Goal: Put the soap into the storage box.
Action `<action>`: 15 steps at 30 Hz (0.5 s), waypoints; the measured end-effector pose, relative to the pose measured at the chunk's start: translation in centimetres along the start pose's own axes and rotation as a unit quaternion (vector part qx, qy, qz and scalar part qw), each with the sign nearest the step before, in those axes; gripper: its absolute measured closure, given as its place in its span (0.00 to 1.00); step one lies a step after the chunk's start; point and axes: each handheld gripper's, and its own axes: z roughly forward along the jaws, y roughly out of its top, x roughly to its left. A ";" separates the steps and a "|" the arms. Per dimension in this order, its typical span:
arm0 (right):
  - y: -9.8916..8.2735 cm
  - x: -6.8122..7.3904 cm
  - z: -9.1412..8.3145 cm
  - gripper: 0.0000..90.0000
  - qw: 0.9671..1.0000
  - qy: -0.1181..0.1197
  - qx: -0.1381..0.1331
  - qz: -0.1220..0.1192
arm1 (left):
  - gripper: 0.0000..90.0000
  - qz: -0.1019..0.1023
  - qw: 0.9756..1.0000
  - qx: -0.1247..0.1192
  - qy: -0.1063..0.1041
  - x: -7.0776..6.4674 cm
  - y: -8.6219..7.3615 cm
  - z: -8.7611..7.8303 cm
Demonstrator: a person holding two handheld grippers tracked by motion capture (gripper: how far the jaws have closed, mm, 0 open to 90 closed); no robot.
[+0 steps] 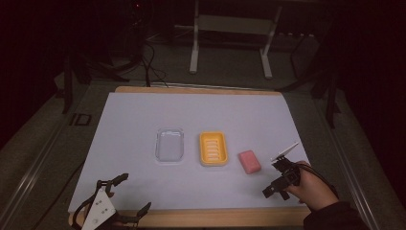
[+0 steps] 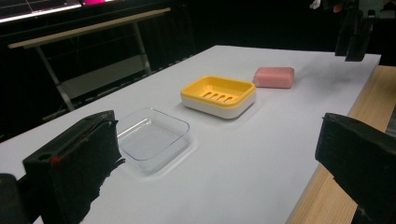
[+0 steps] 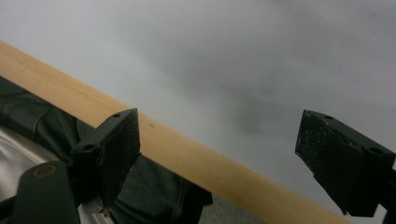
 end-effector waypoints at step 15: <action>1.7 0.8 -0.2 0.16 0.995 -0.014 0.094 0.015 | 0.01 -0.007 1.000 0.000 -0.003 0.3 -0.3 0.0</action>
